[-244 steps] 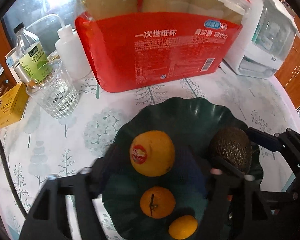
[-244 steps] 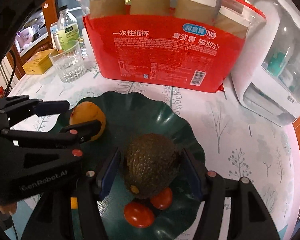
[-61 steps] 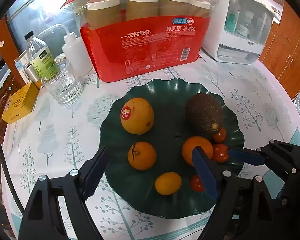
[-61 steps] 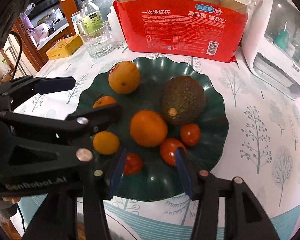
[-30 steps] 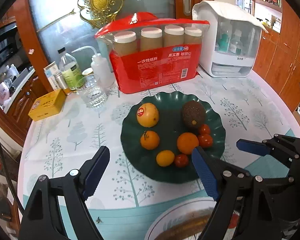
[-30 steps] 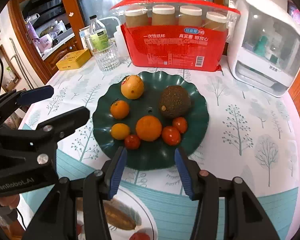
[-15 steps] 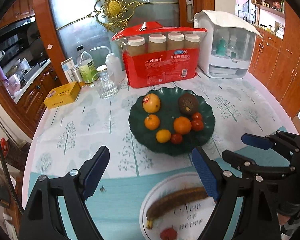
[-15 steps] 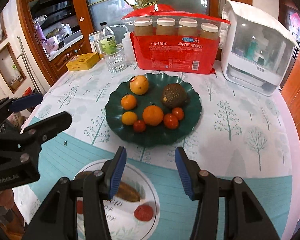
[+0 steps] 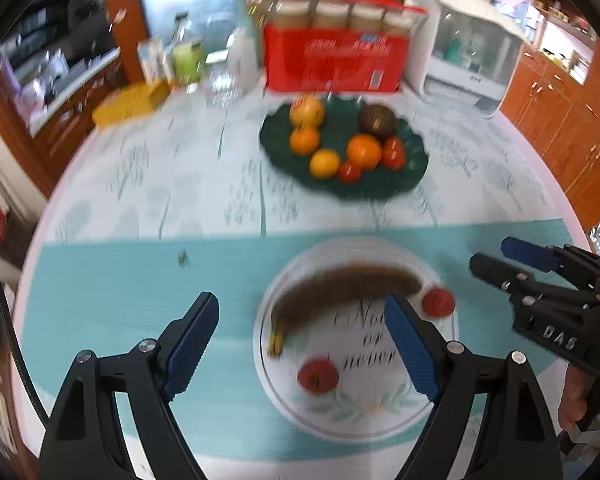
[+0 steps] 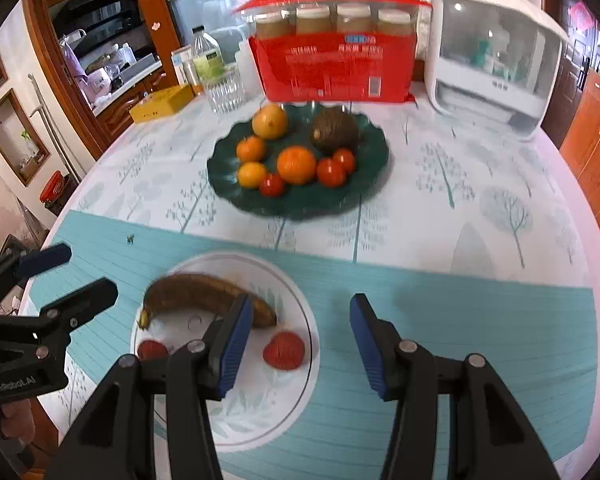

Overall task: Organize fruits
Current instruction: 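Withdraw both open tools back toward the white fruit plate, then grasp the small red apple with the left tool while the right tool grasps the lychee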

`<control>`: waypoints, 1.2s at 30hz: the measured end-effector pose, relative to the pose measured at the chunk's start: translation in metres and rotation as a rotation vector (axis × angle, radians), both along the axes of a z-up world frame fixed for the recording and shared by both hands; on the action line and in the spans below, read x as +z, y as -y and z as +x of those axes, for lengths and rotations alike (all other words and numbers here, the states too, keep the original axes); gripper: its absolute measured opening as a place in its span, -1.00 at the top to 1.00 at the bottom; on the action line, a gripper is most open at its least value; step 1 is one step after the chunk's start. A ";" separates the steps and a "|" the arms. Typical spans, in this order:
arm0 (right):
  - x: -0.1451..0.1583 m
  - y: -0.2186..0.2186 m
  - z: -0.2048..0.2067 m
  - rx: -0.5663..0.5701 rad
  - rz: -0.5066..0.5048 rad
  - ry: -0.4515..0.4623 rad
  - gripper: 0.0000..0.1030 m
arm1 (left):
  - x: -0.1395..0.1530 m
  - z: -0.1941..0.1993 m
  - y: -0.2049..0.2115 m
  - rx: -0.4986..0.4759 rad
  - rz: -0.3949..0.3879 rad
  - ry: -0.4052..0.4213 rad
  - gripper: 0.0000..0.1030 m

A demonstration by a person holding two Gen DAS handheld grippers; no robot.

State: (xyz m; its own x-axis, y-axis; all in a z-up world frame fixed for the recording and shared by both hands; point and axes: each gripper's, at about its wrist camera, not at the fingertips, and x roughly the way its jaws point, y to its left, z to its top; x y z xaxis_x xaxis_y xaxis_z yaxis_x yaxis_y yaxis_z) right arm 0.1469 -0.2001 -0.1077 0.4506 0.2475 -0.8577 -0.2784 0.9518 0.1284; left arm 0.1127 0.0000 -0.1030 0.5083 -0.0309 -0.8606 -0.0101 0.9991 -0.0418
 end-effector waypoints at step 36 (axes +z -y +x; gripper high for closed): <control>-0.070 -0.022 -0.013 0.053 -0.013 -0.093 0.37 | -0.090 -0.031 0.003 0.078 -0.144 -0.086 0.39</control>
